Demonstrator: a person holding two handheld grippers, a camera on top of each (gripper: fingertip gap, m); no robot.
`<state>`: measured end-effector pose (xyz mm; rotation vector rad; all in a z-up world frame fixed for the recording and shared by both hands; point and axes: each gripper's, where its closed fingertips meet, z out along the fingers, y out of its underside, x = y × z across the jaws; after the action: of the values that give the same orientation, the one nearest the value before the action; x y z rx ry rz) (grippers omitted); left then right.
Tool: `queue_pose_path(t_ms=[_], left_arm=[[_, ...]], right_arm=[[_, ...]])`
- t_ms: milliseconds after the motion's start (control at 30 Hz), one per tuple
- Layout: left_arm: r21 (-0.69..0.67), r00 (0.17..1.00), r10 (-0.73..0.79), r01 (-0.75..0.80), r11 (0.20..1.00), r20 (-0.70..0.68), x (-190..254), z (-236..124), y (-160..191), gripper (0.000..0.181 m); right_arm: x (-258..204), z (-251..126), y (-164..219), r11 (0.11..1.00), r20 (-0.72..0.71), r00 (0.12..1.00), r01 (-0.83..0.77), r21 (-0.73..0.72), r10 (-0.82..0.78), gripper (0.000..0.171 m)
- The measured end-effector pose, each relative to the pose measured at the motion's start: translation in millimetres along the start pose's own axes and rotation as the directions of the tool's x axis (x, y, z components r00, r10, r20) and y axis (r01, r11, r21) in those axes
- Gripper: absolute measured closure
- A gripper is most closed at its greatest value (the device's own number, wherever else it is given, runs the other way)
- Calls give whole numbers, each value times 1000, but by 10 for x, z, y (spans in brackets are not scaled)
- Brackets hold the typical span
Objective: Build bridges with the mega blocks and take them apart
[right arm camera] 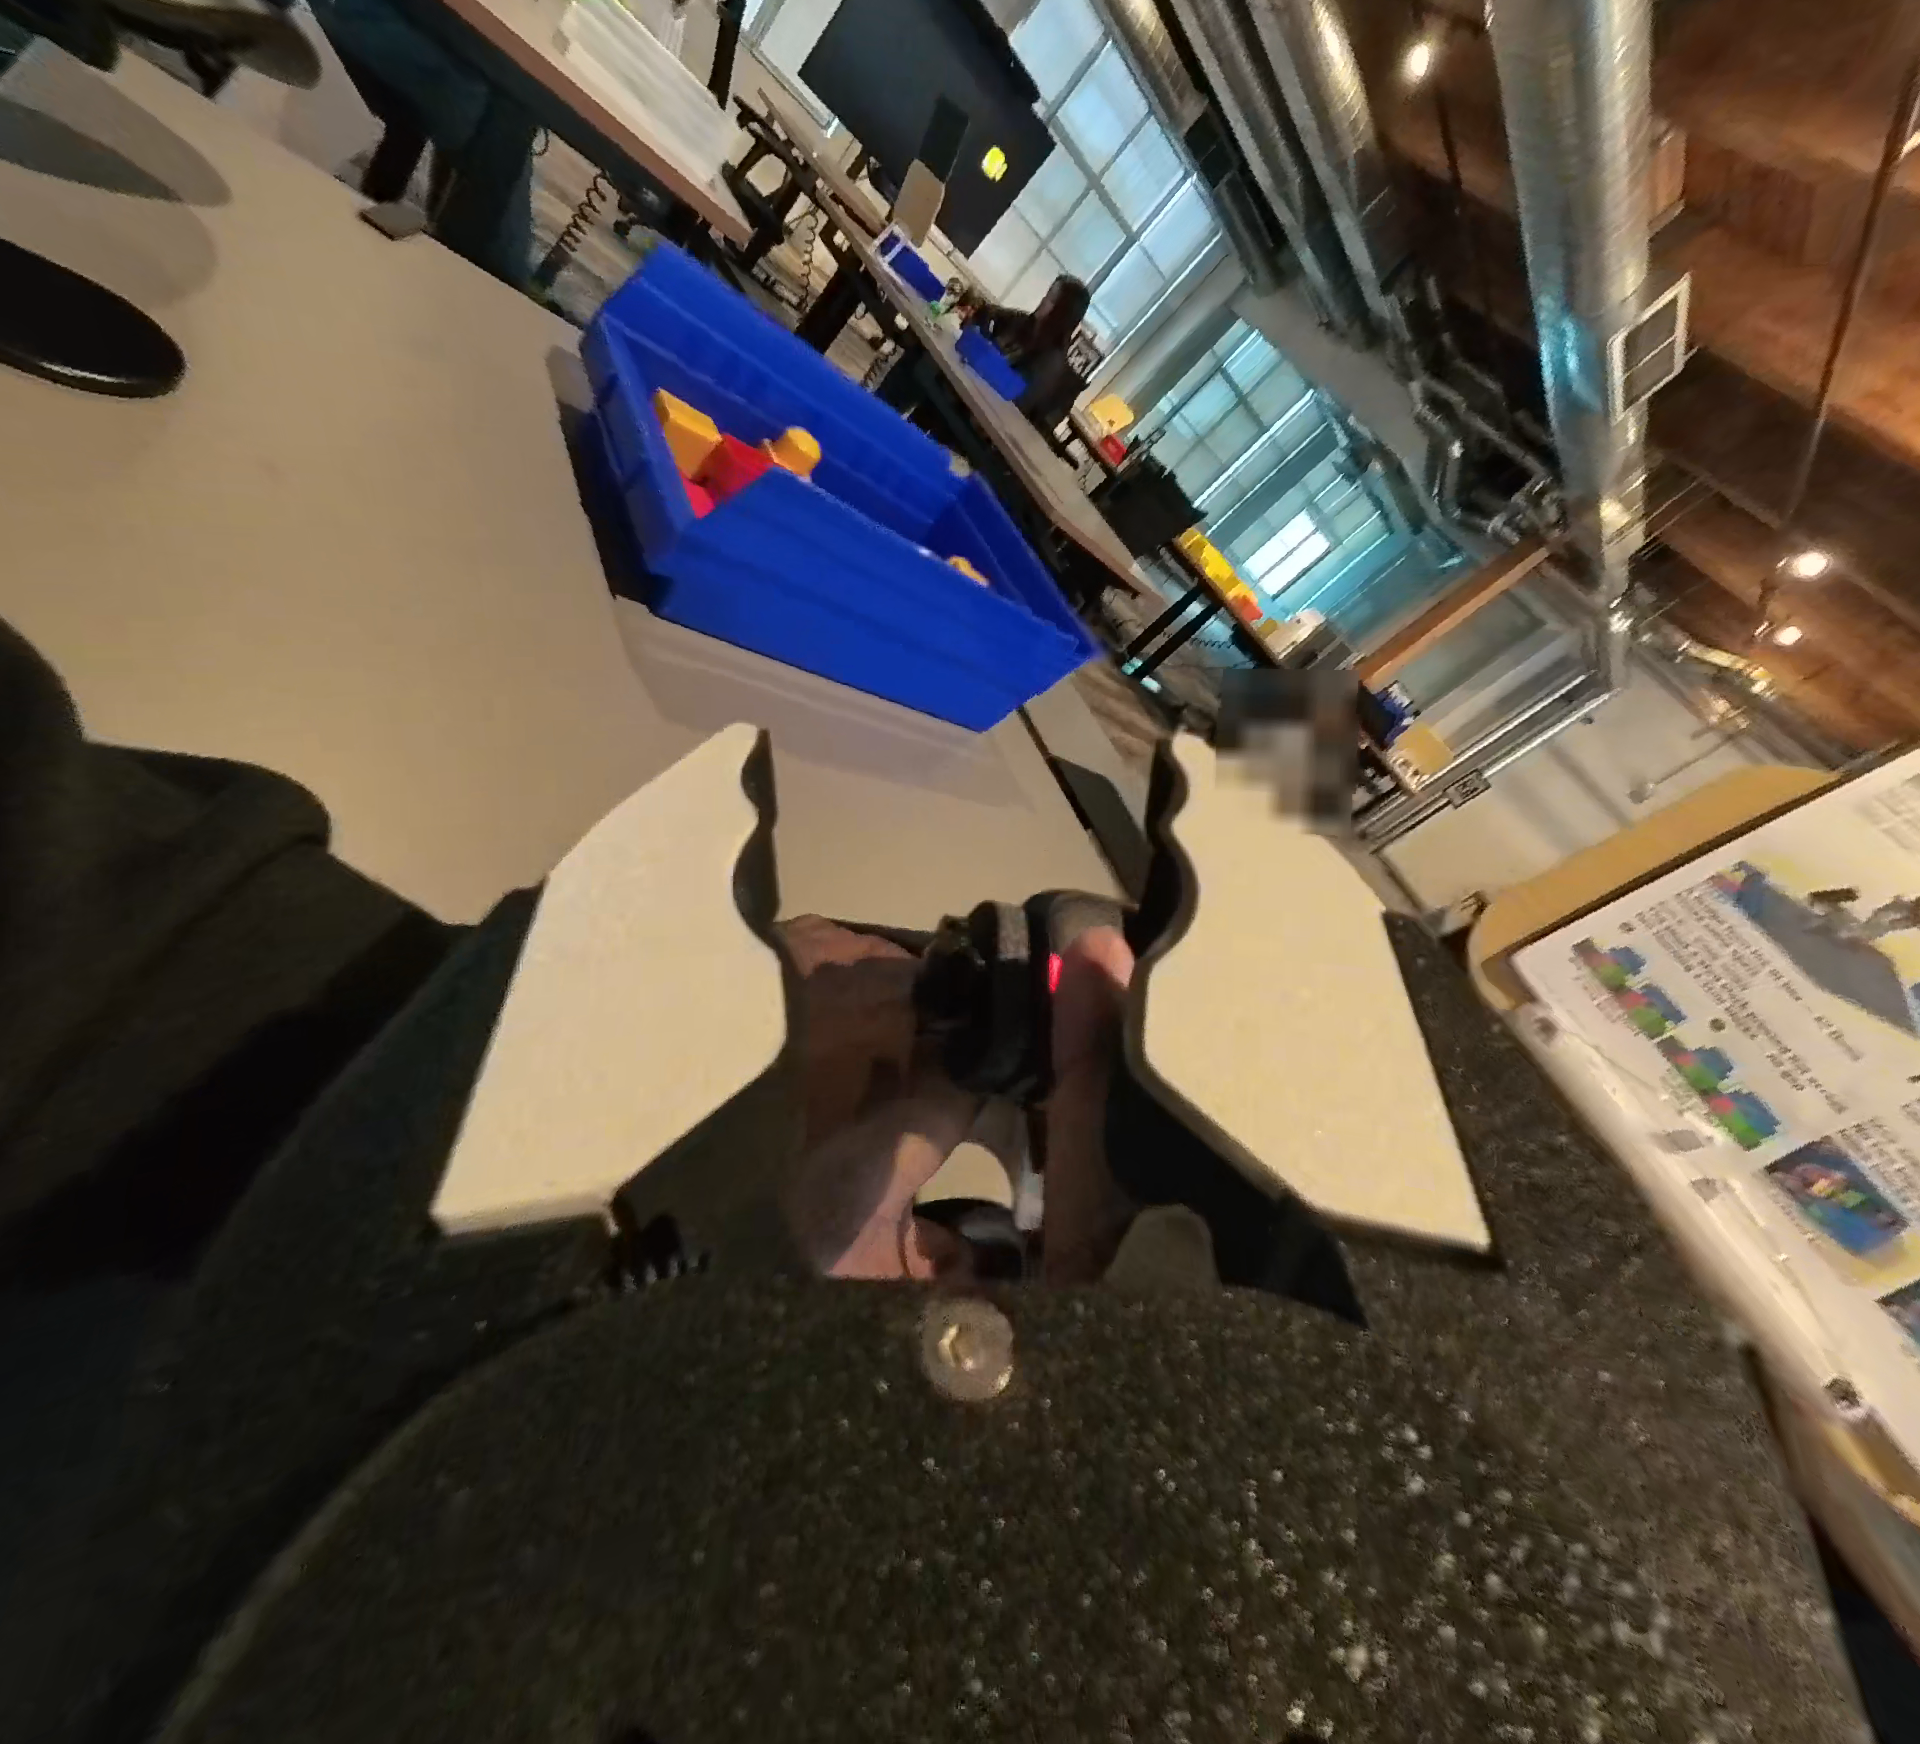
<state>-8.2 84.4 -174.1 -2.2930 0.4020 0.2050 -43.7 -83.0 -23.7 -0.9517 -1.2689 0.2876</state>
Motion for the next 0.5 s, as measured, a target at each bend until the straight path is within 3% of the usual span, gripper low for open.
queue_pose_path(t_ms=[133,500], left_arm=[[1,1000,5,-5,1000,5,-25,2,-6,89],[8,999,27,-27,1000,21,-54,-8,-27,89]], right_arm=[[-44,-31,-96,997,-22,997,76,33,-75,106],[-59,38,72,996,-5,997,75,-50,-76,102]])
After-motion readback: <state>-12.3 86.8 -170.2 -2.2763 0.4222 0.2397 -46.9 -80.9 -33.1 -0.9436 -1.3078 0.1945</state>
